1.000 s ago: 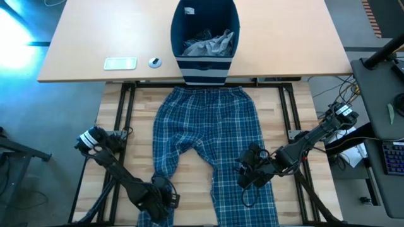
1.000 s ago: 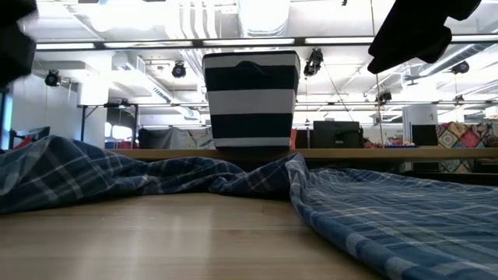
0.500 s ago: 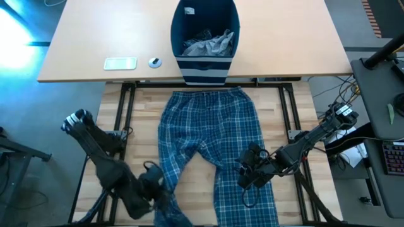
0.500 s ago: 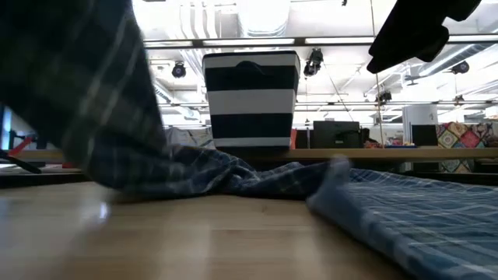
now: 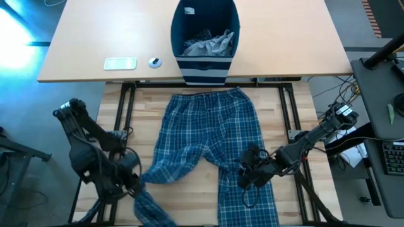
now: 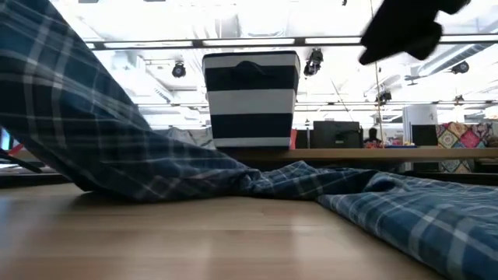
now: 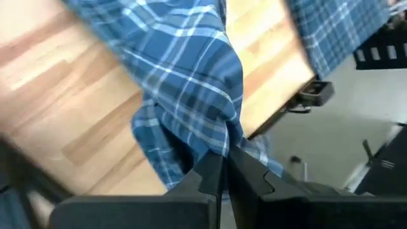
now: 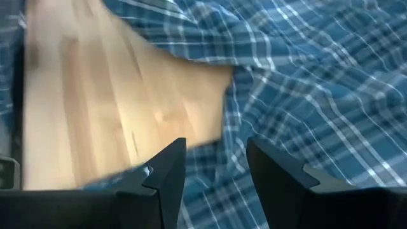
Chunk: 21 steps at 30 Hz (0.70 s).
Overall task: Fold Laundry from Bin
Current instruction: Fold the blue patterned pants
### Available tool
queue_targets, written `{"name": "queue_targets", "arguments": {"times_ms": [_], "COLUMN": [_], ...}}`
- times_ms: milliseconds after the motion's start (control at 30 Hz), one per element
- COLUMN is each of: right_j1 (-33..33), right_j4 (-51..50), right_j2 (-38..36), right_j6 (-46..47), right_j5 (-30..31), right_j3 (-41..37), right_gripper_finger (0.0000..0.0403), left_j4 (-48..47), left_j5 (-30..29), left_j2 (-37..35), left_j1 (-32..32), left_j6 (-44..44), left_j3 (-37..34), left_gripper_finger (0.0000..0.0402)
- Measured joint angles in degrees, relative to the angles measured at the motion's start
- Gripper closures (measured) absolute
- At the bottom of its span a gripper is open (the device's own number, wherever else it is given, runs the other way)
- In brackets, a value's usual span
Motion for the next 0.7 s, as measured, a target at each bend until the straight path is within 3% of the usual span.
{"name": "queue_targets", "arguments": {"times_ms": [300, 500, 700], "right_j1": [-6.68, -7.95, -5.93], "right_j4": [11.40, 18.59, 28.45], "right_j2": [1.97, 8.19, 14.63], "right_j6": [-6.66, -8.64, -6.46], "right_j5": [-0.26, -0.84, -9.42], "right_j3": [0.00, 0.00, 0.00], "right_gripper_finger": [0.0241, 0.0241, 0.0241], "left_j4": [9.83, 33.13, 61.33], "left_j5": [3.19, -5.15, -13.96], "left_j2": [-8.05, -12.42, -13.33], "left_j1": [-1.17, -1.11, 0.77], "left_j6": [0.63, 7.18, 20.46], "left_j3": [-10.20, -20.22, -29.61], "left_gripper_finger": [0.0402, 0.0402, 0.0402]}}
